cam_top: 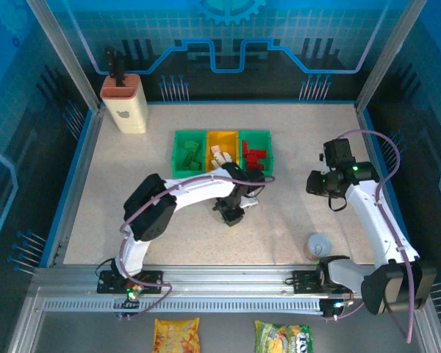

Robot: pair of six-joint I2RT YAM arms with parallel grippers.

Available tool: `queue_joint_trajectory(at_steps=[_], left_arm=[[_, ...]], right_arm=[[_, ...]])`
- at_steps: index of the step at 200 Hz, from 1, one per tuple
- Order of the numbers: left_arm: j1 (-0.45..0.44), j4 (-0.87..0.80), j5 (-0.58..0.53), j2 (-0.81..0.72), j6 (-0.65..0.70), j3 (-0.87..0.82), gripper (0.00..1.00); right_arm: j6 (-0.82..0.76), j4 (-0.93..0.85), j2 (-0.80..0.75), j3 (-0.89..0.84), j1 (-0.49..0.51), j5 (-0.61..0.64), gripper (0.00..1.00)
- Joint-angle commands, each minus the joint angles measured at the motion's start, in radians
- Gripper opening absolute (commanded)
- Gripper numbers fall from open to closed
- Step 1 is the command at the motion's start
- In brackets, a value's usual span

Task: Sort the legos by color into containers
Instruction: Pick up the lego from the middle-left of the table, then place the lego in the container.

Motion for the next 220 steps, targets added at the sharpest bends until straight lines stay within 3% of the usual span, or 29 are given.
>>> queue_joint_trajectory(at_steps=[1, 56, 131, 220], left_arm=[[0.048, 0.006, 0.034, -0.078, -0.028, -0.041, 0.34], [0.147, 0.031, -0.014, -0.163, -0.057, -0.101, 0.3], [0.364, 0.063, -0.157, -0.209, -0.254, -0.028, 0.31], [0.543, 0.118, -0.061, -0.066, -0.384, 0.167, 0.25]], right_arm=[[-0.012, -0.022, -0.01, -0.005, -0.015, -0.011, 0.4], [-0.012, -0.024, -0.011, -0.004, -0.014, -0.014, 0.4], [-0.011, -0.022, -0.005, -0.009, -0.014, -0.022, 0.4], [-0.011, -0.025, -0.01, -0.012, -0.014, -0.021, 0.4]])
